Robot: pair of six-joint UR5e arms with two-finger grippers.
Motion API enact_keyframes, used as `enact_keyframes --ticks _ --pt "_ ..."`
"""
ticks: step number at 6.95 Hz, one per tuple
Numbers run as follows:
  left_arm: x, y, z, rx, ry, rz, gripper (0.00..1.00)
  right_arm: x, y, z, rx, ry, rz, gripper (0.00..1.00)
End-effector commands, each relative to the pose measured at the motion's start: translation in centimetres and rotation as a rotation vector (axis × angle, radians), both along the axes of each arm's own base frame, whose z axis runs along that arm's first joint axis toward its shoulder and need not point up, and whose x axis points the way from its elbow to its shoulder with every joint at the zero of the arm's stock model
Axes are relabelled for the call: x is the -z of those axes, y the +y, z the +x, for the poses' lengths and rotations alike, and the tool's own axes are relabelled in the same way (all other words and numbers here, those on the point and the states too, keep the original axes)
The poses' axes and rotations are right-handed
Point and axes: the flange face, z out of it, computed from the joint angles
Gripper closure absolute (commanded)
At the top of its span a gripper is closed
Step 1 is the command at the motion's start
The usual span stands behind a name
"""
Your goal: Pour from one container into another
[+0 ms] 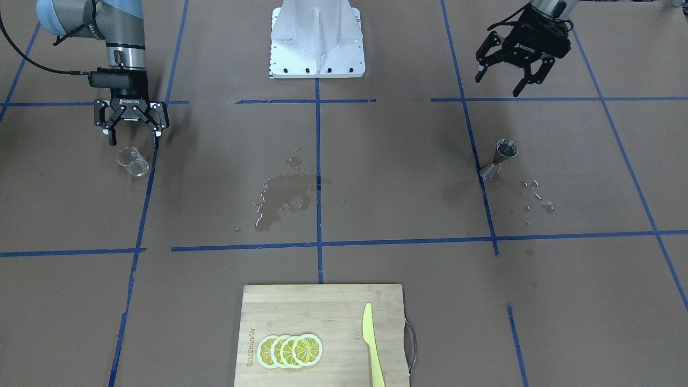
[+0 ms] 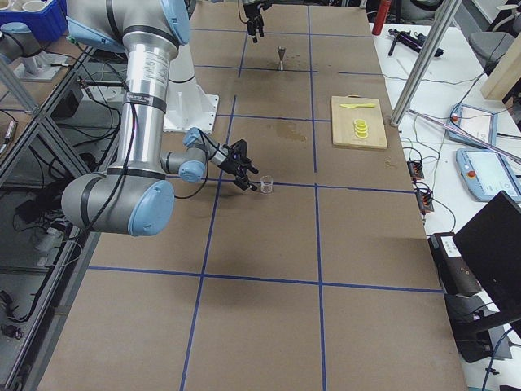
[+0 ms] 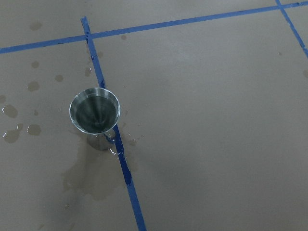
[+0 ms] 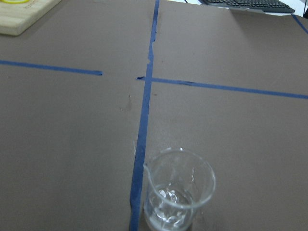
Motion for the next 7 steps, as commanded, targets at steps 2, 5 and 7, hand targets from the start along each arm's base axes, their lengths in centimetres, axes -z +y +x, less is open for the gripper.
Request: enact_keyframes --ticks 2,5,7 --pt "1.8 -0.7 -0.5 -0.024 -0.004 -0.017 0.00 1.9 3.6 4.3 0.171 -0.005 -0.128 0.00" --pt "1.5 -2.3 -2.3 -0.005 -0.038 0.058 0.00 5.5 4.4 7.6 0.246 -0.004 -0.215 0.00" --pt "3.1 -4.6 -2.8 -0.024 -0.058 0.072 0.00 7.6 1.4 9.1 0.241 0.044 -0.278 0.00"
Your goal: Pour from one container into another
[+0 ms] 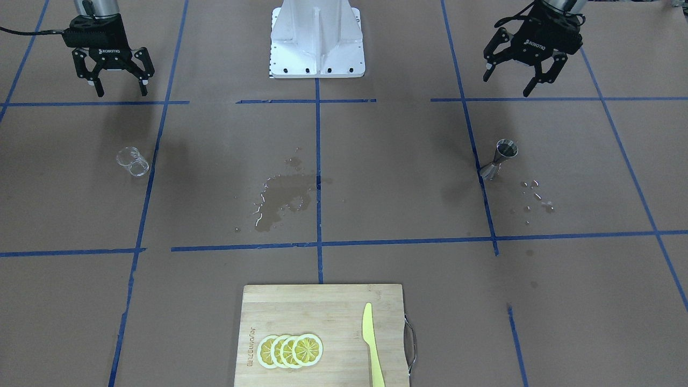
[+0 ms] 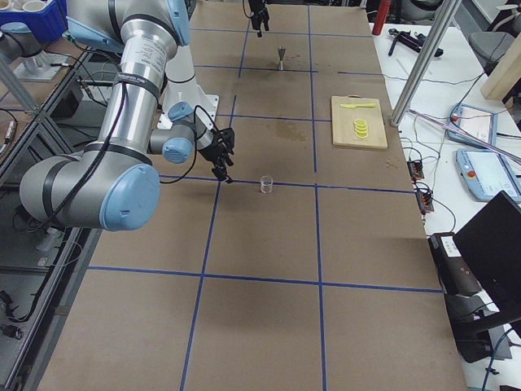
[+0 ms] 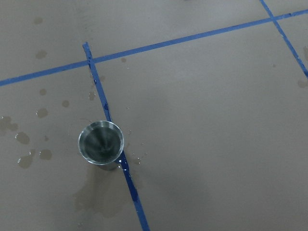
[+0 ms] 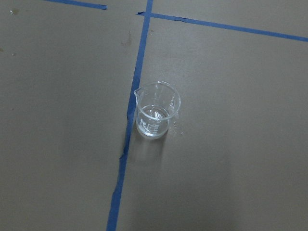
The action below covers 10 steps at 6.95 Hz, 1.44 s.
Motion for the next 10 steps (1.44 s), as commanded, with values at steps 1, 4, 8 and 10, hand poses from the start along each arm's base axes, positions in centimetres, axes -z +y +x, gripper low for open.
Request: enact_keyframes --ticks 1,4,8,10 --pt "2.1 -3.4 -1.3 0.012 -0.047 0.053 0.00 1.1 -3.3 2.1 0.044 0.064 -0.025 0.00" --pt "5.6 -8.8 -3.2 0.037 -0.165 0.129 0.00 2.0 -7.7 5.5 0.161 0.062 -0.073 0.00" --pt "4.8 -13.5 -7.0 -0.024 -0.217 0.177 0.00 -0.6 -14.7 14.3 0.352 -0.008 -0.127 0.00" --pt "2.3 -16.5 -8.6 -0.090 -0.245 0.174 0.00 -1.9 -16.9 17.7 0.407 0.053 -0.118 0.00"
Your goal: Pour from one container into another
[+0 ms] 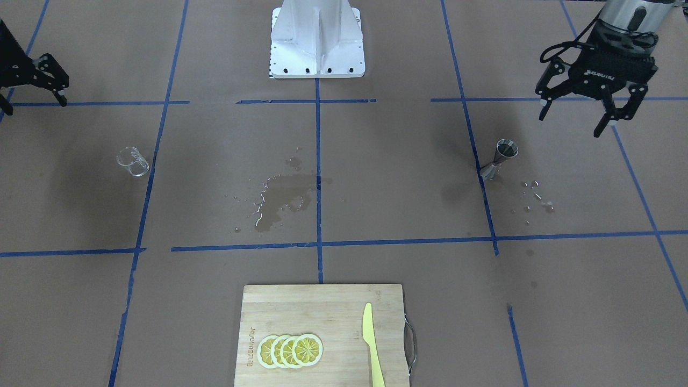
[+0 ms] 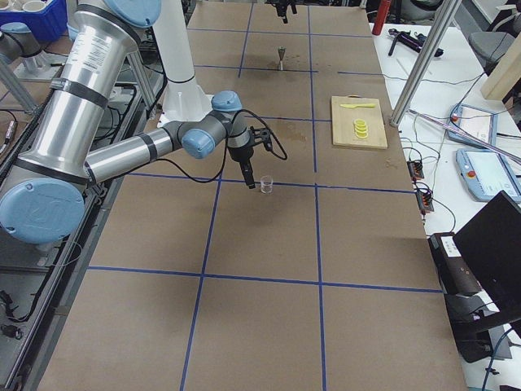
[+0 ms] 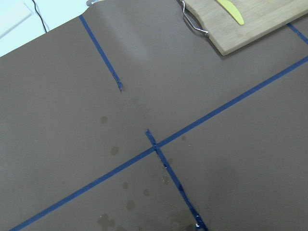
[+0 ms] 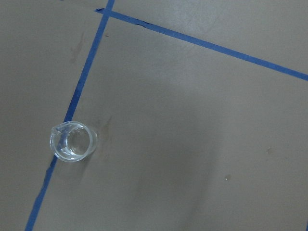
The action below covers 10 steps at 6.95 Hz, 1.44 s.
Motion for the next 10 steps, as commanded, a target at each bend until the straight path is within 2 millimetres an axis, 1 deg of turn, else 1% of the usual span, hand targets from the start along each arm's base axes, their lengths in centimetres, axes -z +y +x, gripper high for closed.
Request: enact_keyframes --ticks 1,2,3,4,5,6,7,8,9,10 --pt "-3.2 -3.8 -3.9 -0.053 -0.051 0.018 0.00 -0.9 -2.7 4.4 0.052 0.016 -0.009 0.00" --pt "-5.5 -5.4 -6.7 -0.057 -0.094 0.006 0.00 -1.8 -4.3 6.6 0.091 -0.013 -0.017 0.00" --pt "-7.9 -6.6 -9.3 -0.091 -0.125 -0.023 0.00 -3.8 -5.0 9.0 0.119 -0.007 -0.005 0.00" --pt "-11.1 -8.5 -13.7 -0.096 -0.133 -0.044 0.00 -6.3 -5.5 11.8 0.114 -0.017 -0.008 0.00" --pt "-14.6 -9.6 -16.3 -0.129 -0.121 -0.065 0.00 -8.1 -5.4 13.1 0.105 -0.140 -0.061 0.00" --pt "-17.8 -9.8 -17.5 -0.118 -0.114 -0.125 0.00 -8.6 -5.1 14.4 0.076 -0.167 -0.077 0.00" --pt "-21.9 -9.6 -17.6 -0.119 -0.117 -0.200 0.00 -8.4 -5.0 15.2 0.046 -0.169 -0.075 0.00" --pt "-24.9 -8.9 -17.9 -0.112 -0.114 -0.266 0.00 -8.5 -5.0 15.5 0.039 -0.161 -0.071 0.00" --pt "-27.0 -8.8 -17.9 -0.114 -0.118 -0.306 0.00 -8.1 -5.1 15.5 0.036 -0.157 -0.066 0.00" --pt "-29.4 -7.9 -18.0 -0.118 -0.119 -0.353 0.00 -9.0 -5.6 15.4 0.037 -0.144 -0.075 0.00"
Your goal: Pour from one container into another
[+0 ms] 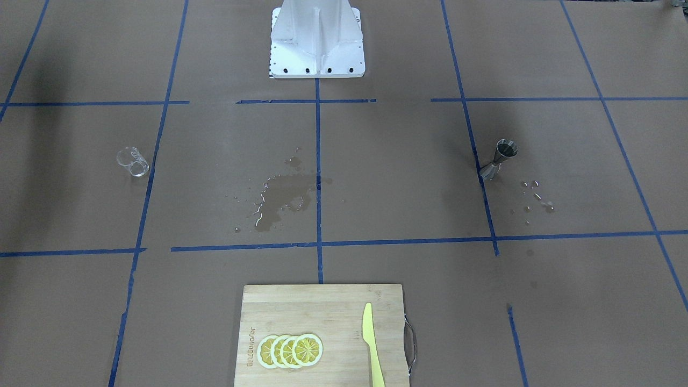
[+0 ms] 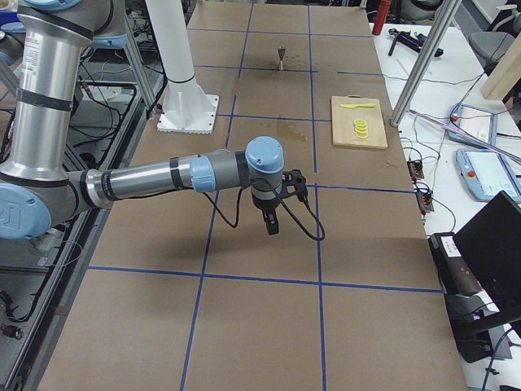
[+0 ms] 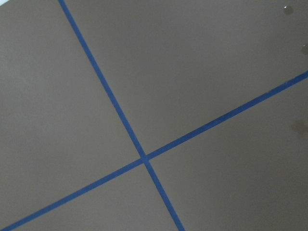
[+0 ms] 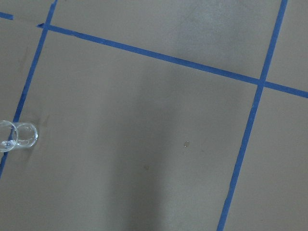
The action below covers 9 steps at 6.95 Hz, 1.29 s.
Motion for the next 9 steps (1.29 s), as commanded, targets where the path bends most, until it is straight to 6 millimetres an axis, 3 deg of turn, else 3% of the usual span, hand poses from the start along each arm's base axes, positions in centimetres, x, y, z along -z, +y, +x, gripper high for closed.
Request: enact_keyframes --ticks 1,2,3,6,9 --pt "-3.7 1.4 -0.2 0.001 -0.003 -0.072 0.00 -1.7 -0.4 1.2 -0.035 0.002 -0.044 0.00" --pt "-3.6 1.5 0.0 -0.002 0.029 -0.078 0.00 -4.1 -0.5 1.6 -0.048 0.008 -0.095 0.00" --pt "-4.1 2.1 -0.1 -0.001 0.035 -0.088 0.00 -7.9 -0.4 3.2 -0.085 0.005 -0.163 0.00" --pt "-5.3 3.9 -1.6 0.029 0.080 -0.122 0.00 -10.4 -6.2 4.3 -0.120 -0.020 -0.208 0.00" --pt "-4.6 3.9 -3.2 0.215 0.106 -0.231 0.00 -10.7 -6.2 4.5 -0.122 -0.025 -0.215 0.00"
